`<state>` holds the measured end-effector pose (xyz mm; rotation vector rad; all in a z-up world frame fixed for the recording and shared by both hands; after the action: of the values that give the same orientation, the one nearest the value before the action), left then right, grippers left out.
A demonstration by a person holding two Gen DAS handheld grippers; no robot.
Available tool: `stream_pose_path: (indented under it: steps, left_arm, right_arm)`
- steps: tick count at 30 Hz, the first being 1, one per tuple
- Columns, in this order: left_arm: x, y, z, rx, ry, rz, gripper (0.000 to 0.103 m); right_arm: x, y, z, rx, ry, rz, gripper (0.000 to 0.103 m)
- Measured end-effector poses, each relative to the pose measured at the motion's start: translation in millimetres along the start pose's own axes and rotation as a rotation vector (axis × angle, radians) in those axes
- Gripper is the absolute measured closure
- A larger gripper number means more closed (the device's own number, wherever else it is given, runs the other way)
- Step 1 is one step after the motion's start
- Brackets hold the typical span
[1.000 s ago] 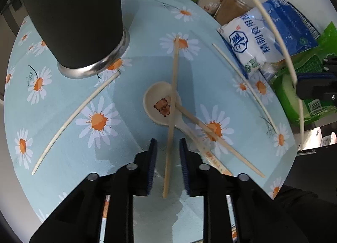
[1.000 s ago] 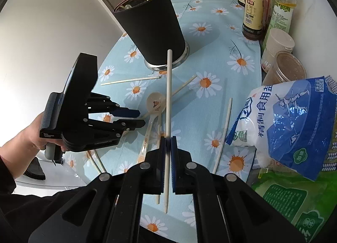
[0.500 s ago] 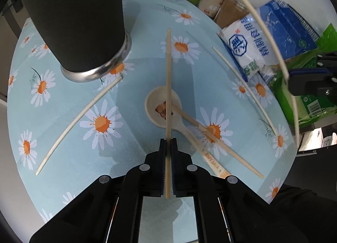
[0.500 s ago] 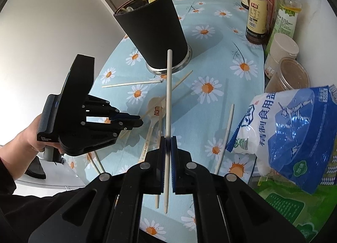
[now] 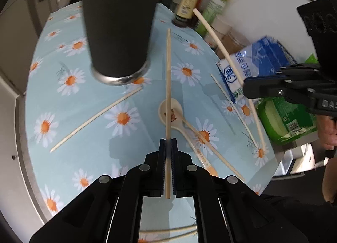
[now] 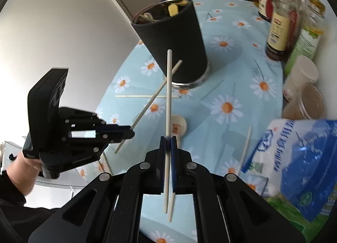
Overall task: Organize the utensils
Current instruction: 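Lift both chopsticks upright and carry them over the black holder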
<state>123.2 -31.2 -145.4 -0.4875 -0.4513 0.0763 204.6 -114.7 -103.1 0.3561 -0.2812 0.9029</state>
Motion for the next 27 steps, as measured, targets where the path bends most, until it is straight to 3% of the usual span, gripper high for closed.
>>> stream_pose_path:
  steps: [6, 11, 22, 27]
  left_arm:
    - [-5.2, 5.9, 33.6, 0.011, -0.116, 0.065, 0.099]
    - [10.7, 6.8, 64.9, 0.004, -0.236, 0.081, 0.099]
    - [95.4, 4.8, 122.2, -0.04, -0.549, 0.029, 0.099]
    - [135.6, -2.2, 144.0, -0.062, -0.662, -0.024, 0.099]
  right_arm:
    - [23.7, 17.2, 7.2, 0.068, -0.037, 0.005, 0.098]
    - [47.5, 22.8, 20.9, 0.116, -0.103, -0.018, 0.098]
    - [124.9, 15.9, 80.9, 0.228, -0.432, -0.118, 0.098]
    - [152.6, 5.5, 94.5, 0.205, -0.534, -0.157, 0.098]
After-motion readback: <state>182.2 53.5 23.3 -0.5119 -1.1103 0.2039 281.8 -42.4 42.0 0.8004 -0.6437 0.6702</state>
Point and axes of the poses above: each gripper's, at about its wrist camera, not at the fingertips, and z roughly against the way its jaws point, y to its left, x to its top, the point moved 9 cm from there along -z, roughly the way its jaws point, and after that the axes turned 15 degrees about -x, right-handed, at the moved point
